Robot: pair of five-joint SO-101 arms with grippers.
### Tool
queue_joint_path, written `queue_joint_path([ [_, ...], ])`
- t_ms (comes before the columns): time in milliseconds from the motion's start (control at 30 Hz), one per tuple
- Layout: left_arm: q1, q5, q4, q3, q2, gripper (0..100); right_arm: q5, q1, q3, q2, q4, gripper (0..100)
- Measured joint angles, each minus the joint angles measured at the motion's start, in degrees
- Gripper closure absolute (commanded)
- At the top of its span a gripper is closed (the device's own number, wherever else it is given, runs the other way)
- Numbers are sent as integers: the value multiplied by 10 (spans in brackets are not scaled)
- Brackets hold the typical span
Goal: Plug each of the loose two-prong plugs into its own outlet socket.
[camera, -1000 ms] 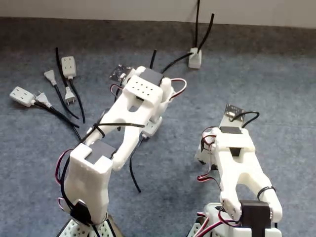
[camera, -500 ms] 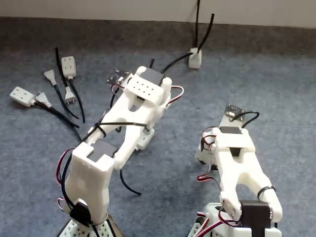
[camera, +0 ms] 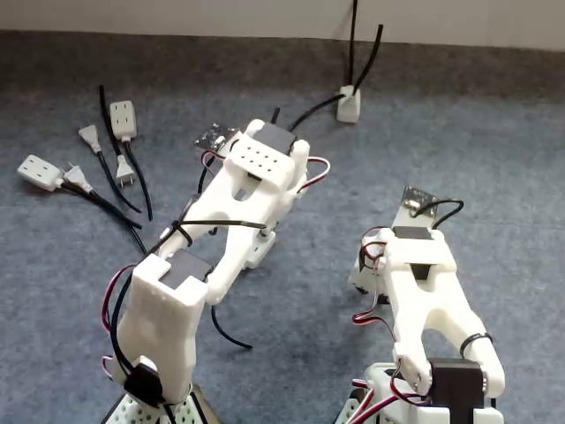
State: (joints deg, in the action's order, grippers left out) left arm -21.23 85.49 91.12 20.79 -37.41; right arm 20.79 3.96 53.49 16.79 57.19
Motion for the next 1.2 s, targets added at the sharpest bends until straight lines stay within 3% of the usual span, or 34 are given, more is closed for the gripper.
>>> queue_joint_path([
  [267, 11, -29, 2, -7, -1, 993, 0, 0, 0, 0, 0, 897],
  [833, 33, -433, -2, -55, 1, 992, 0, 0, 0, 0, 0, 897],
  [1033, 30, -524, -1, -55, 1, 987, 0, 0, 0, 0, 0, 897],
  [1200, 30, -574, -1, -55, 1, 840, 0, 0, 0, 0, 0, 897],
])
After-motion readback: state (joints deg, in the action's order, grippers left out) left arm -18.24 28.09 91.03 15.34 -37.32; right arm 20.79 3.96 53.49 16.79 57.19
